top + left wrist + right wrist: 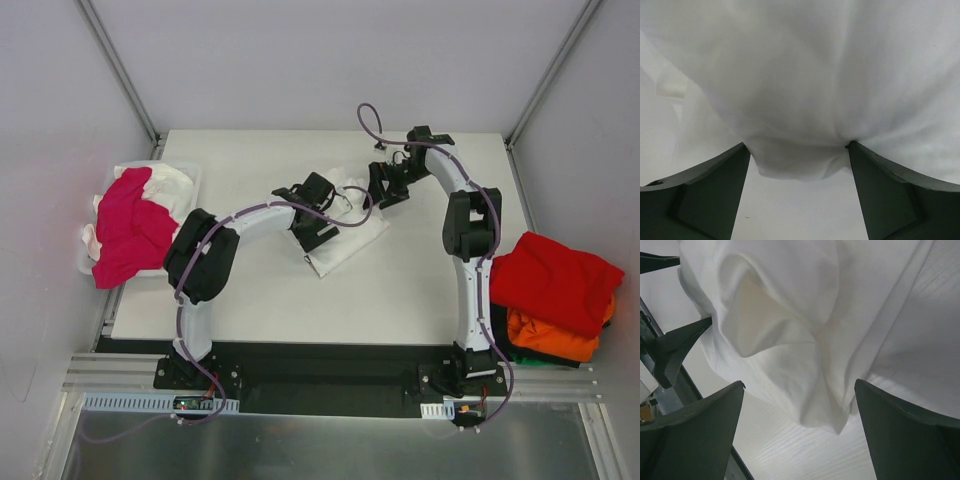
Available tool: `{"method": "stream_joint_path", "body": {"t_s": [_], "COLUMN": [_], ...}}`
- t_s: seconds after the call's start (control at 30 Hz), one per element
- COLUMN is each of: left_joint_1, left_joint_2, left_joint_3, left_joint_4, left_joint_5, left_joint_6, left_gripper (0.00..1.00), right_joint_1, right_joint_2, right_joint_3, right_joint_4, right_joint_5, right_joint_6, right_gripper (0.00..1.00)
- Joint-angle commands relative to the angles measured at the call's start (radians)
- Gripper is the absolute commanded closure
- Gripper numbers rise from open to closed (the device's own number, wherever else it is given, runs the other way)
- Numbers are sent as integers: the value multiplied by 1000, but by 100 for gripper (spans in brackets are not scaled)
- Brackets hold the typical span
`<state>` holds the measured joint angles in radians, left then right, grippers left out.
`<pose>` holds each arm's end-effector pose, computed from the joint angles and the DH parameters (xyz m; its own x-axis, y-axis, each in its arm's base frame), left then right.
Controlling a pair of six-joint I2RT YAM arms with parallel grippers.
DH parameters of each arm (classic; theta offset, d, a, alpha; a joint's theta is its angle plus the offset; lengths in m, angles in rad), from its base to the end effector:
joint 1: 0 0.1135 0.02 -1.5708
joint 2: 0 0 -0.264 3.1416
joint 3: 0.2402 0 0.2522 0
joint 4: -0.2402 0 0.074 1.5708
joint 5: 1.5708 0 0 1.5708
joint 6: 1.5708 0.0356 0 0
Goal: Fold and stack the t-shirts
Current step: Smooth out wrinkles on the folded tshirt
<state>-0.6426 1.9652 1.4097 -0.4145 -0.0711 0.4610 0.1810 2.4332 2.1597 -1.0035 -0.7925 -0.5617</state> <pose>0.3402 -0.2515 0.1887 -0.3398 0.8087 -0.4802 0.8003 0.5168 0.3039 0.4885 0.1152 0.1821 -0.6215 -0.4939 -0.6081 -0.7801 0.4613 0.4226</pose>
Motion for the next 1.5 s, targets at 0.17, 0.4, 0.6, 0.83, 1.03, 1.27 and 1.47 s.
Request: {"method": "stream_joint_path", "body": {"t_s": [0.17,0.4,0.6,0.83,1.03,1.27,1.47], "left_joint_1": [-17,-28,-40,-45,-51,-51,-52], "left_joint_2": [24,18,-2,9,4,-17,-31], "left_joint_3": [46,66,74,69,61,55,55], "left_joint_4": [-26,-27,-30,-35,-37,-44,-43], "left_joint_5": [44,40,37,37,36,28,21], "left_joint_6": [-7,1,7,30,28,31,34], "left_gripper": [19,19,19,19,18,18,18], "right_joint_1": [-58,-57,-49,-43,-26,12,55], "right_joint_2": [3,38,61,33,23,-32,-48], "right_joint_3": [58,69,48,-6,-73,-162,-216], "right_joint_4": [-37,-37,-20,-26,-23,-4,5], "right_joint_5": [18,-36,-97,-162,-211,-208,-205], "right_joint_6": [-17,6,28,40,39,17,9], "right_gripper": [4,4,4,4,4,4,4]}}
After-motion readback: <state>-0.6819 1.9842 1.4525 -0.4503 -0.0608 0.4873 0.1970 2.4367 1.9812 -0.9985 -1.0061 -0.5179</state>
